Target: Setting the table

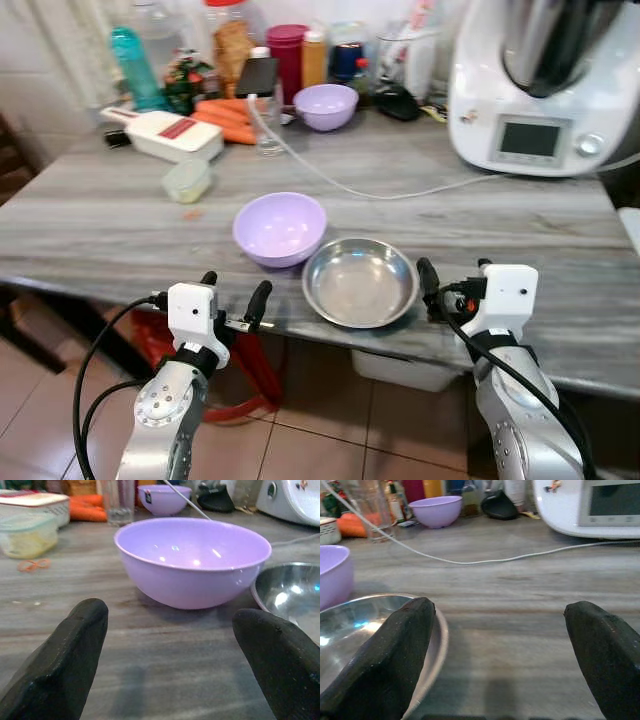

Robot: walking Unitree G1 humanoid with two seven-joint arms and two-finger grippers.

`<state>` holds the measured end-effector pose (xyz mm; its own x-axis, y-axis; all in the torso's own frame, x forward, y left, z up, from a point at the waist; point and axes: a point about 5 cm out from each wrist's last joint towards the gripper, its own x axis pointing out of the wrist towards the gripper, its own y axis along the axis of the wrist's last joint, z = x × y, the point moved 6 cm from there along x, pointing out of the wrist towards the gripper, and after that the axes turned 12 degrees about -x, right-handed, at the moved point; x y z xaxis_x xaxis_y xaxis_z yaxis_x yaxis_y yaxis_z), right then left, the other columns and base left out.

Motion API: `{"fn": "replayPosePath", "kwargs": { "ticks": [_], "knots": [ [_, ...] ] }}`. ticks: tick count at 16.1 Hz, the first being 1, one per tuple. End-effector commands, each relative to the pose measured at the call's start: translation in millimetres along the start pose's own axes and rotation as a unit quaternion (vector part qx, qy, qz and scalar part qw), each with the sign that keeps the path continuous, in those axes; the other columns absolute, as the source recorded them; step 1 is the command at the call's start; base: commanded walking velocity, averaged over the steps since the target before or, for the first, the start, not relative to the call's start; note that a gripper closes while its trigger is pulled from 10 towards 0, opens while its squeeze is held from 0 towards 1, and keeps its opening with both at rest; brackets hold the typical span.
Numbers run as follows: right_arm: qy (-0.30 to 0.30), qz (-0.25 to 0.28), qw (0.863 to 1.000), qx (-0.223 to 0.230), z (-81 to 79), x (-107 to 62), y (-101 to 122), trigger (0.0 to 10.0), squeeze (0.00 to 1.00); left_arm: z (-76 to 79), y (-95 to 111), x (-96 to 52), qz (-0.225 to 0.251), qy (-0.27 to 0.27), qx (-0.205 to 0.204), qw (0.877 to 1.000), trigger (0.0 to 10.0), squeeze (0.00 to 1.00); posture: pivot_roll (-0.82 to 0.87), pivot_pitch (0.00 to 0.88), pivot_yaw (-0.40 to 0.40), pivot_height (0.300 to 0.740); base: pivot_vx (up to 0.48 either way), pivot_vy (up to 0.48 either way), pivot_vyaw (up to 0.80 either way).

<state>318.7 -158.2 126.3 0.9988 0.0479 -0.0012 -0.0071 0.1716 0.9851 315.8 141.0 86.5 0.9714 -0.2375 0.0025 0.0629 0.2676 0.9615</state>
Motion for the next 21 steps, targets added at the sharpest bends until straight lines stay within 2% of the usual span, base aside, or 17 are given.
{"fn": "replayPosePath", "kwargs": {
  "ticks": [1,9,11,21],
  "knots": [
    [0.006,0.014,1.000,-0.003,-3.5,-0.4,7,10.0,0.00,-5.7,0,-0.7,0.000,0.013,0.010,1.000,10.0,0.00,-0.03,0.024,0.083,0.740,0.000,0.000,-0.80],
    [0.006,0.020,1.000,-0.001,-4.9,-0.2,8,10.0,0.00,-7.3,1,0.6,0.004,0.023,0.013,1.000,10.0,0.00,-0.03,0.016,0.077,0.740,0.000,0.000,-0.80],
    [0.007,0.036,0.999,0.010,-4.2,3.6,14,10.0,0.00,-16.0,8,6.9,0.010,0.047,0.029,0.998,10.0,0.00,-0.03,0.000,0.078,0.740,0.000,0.000,0.00],
    [0.008,0.041,0.999,0.009,-3.1,4.5,13,10.0,0.00,-17.4,9,8.2,0.009,0.051,0.033,0.998,10.0,0.00,-0.03,0.000,0.076,0.740,-0.299,0.000,0.00]
  ]
}}
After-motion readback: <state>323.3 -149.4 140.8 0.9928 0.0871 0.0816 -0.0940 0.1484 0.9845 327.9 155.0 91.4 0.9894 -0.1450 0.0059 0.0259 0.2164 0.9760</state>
